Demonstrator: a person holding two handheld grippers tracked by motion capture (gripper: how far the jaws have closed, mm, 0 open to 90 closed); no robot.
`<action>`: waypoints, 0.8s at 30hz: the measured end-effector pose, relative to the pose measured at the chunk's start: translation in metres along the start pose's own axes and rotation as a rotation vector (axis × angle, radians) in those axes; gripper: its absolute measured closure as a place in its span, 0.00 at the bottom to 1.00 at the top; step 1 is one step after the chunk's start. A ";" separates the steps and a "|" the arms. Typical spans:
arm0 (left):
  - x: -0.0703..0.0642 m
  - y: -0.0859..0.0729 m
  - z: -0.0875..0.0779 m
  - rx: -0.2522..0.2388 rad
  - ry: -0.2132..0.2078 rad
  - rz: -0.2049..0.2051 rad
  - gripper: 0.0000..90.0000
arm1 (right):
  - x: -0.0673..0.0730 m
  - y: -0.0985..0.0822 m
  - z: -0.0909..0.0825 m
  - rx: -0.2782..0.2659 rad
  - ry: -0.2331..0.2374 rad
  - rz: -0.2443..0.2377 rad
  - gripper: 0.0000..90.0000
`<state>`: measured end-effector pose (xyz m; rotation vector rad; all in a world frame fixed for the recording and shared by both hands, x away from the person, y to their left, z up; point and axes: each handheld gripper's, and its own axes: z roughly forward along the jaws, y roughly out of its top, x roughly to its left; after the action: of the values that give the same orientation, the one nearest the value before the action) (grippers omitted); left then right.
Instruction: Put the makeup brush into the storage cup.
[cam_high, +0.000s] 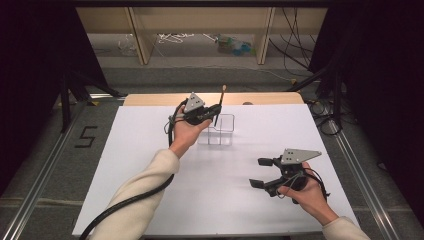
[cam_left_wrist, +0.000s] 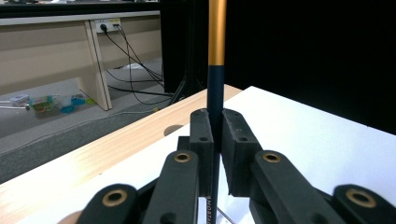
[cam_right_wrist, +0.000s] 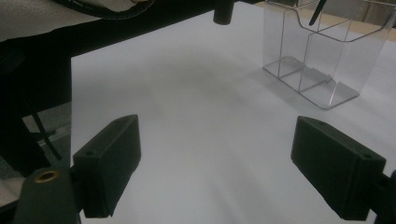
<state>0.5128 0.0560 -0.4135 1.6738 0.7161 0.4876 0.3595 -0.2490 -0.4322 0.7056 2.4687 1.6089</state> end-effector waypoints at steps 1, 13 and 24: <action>0.000 0.000 0.000 0.000 0.000 -0.002 0.92 | 0.000 0.000 0.000 0.000 -0.001 -0.001 0.18; 0.001 -0.002 -0.001 -0.003 0.005 -0.008 0.92 | 0.000 0.000 -0.001 0.015 -0.010 -0.001 0.18; -0.002 -0.004 -0.014 -0.025 0.009 -0.050 0.59 | 0.000 0.000 0.000 -0.002 -0.004 -0.002 0.18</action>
<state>0.5011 0.0655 -0.4144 1.6278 0.7536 0.4670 0.3597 -0.2494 -0.4324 0.7055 2.4633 1.6080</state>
